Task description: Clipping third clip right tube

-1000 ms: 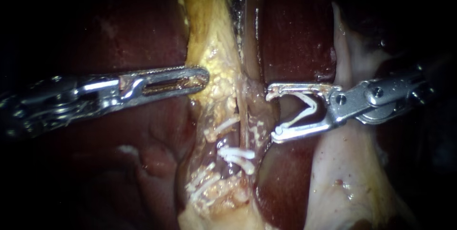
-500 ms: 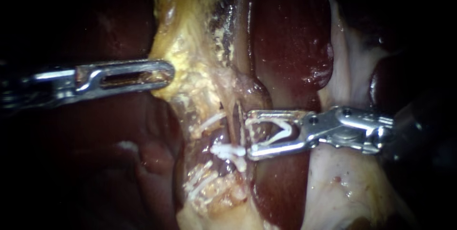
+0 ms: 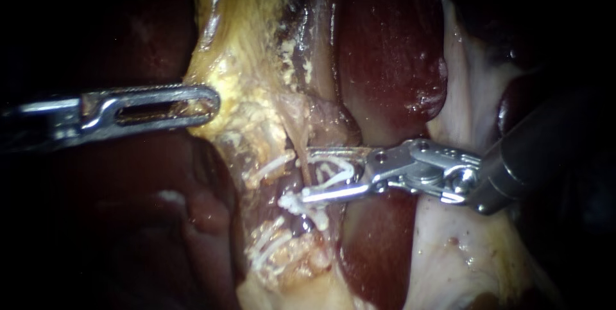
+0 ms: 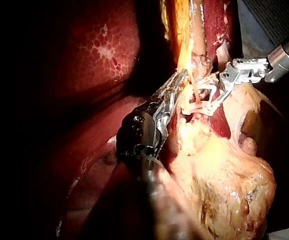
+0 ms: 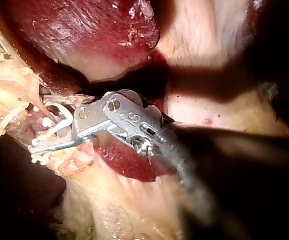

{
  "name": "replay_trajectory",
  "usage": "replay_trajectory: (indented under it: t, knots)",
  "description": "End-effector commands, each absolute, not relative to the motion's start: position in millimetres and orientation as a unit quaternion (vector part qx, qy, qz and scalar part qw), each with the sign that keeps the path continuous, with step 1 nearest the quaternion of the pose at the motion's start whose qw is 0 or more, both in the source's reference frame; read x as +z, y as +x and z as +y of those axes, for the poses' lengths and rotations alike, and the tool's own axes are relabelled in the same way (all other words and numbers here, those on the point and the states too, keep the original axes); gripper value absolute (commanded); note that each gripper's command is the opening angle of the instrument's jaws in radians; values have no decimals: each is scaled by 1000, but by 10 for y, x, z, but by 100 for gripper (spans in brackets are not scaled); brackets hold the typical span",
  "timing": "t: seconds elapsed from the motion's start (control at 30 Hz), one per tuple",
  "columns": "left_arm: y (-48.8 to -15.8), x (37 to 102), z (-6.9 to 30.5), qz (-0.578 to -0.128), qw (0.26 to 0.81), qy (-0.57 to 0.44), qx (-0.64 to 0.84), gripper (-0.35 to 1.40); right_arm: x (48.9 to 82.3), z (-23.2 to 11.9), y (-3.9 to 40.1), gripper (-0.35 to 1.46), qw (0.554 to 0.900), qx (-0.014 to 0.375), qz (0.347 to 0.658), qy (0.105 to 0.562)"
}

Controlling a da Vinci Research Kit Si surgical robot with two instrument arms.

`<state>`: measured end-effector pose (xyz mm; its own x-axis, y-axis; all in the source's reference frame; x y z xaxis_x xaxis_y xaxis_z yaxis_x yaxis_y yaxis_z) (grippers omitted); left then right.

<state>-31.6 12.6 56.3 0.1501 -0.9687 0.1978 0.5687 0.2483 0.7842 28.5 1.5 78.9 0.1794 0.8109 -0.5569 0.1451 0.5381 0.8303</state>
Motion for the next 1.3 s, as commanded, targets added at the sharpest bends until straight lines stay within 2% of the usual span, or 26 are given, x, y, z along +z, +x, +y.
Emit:
replay_trajectory:
  t: [0.03, 0.13, 0.33, 0.53, 0.8, 0.9, 1.0, 1.03, 1.13, 1.3]
  knots:
    - [-315, 563, 127, -357, 705, 281, -545, -35, 782, 13, 283, 56, 646, 258, 583, 420]
    - [-313, 565, 128, -357, 705, 281, -544, -35, 766, 7, 282, 51, 629, 260, 576, 453]
    - [-312, 568, 130, -358, 705, 281, -544, -35, 751, 11, 293, 49, 590, 262, 590, 484]
    - [-313, 568, 129, -358, 705, 281, -544, -35, 743, 34, 308, 50, 574, 285, 603, 474]
    - [-314, 569, 128, -358, 705, 280, -545, -35, 743, 43, 319, 44, 561, 328, 583, 487]
    - [-314, 569, 128, -358, 705, 280, -545, -35, 743, 45, 318, 31, 554, 346, 574, 494]
    - [-314, 569, 128, -358, 705, 280, -545, -35, 744, 45, 313, -34, 535, 386, 548, 514]
    - [-314, 569, 128, -358, 705, 280, -545, -35, 745, 45, 310, -35, 532, 397, 542, 516]
    - [-314, 569, 128, -358, 705, 280, -545, -35, 750, 47, 305, -35, 554, 415, 523, 497]
    - [-315, 569, 128, -358, 705, 280, -545, -35, 759, 47, 302, -35, 558, 416, 518, 498]
